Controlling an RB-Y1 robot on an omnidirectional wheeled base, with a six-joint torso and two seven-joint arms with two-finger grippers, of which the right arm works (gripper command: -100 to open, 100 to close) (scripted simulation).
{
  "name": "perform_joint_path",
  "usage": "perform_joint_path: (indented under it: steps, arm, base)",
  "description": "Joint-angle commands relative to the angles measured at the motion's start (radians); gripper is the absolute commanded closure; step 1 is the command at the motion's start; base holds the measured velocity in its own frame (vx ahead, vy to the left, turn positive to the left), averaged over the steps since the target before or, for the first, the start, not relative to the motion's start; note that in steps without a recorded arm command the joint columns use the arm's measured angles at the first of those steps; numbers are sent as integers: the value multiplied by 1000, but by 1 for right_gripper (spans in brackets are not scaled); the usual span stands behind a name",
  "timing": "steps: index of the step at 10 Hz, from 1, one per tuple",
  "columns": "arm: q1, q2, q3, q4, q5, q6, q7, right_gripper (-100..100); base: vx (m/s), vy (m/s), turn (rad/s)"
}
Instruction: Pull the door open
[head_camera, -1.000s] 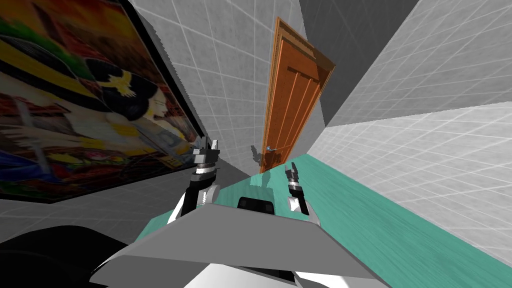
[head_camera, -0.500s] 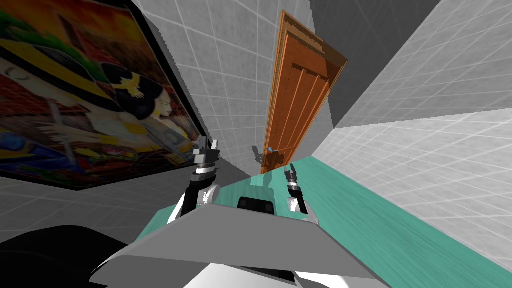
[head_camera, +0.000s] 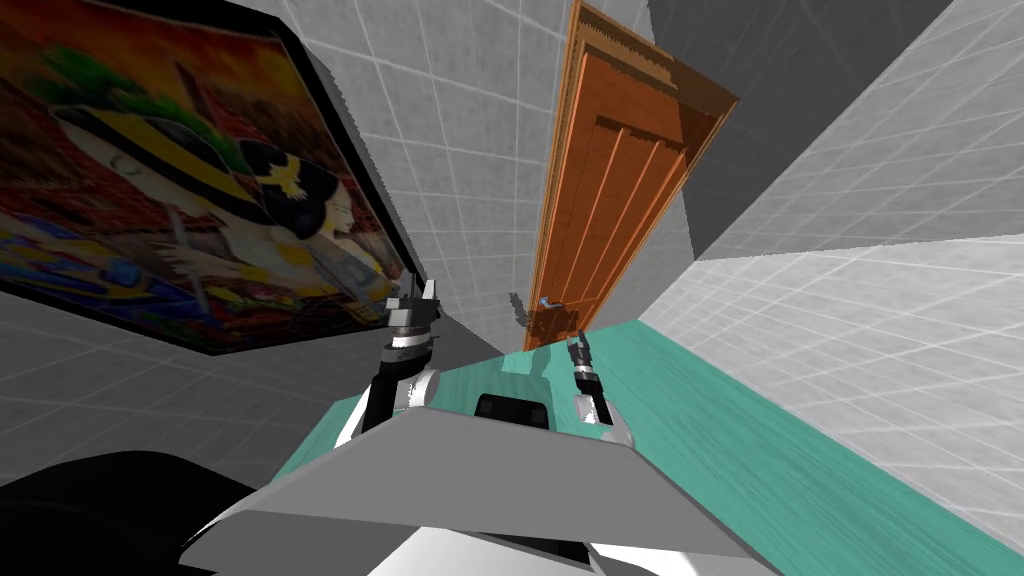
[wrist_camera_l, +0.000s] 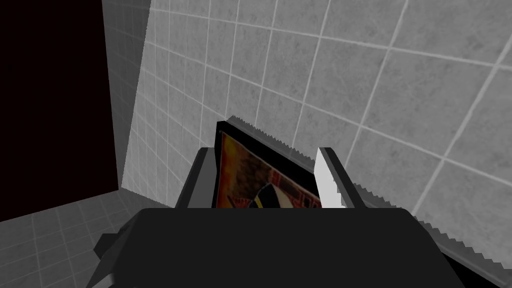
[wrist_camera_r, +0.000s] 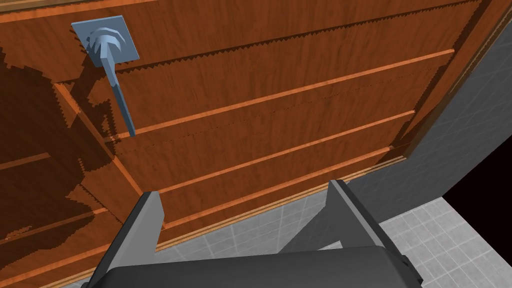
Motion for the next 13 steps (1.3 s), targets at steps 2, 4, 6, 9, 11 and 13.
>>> perform_joint_path:
  steps: [2, 4, 6, 9, 11, 13]
  arm:
    - [-28, -12, 6, 78, -7, -15, -10, -100]
    - [-55, -21, 11, 133, -13, -26, -18, -100]
    - [-68, -25, 13, 176, -15, -32, -21, -100]
    - [-92, -33, 17, 236, -21, -42, -28, -100]
    - [-116, -41, 21, 295, -26, -53, -34, -100]
    - [-138, -47, 24, 348, -30, -62, -40, -100]
  base:
    - [44, -77, 231]
    - [39, -92, 184]
    - [30, -65, 74]
    - [24, -52, 135]
    - [39, -97, 194]
    - [29, -91, 173]
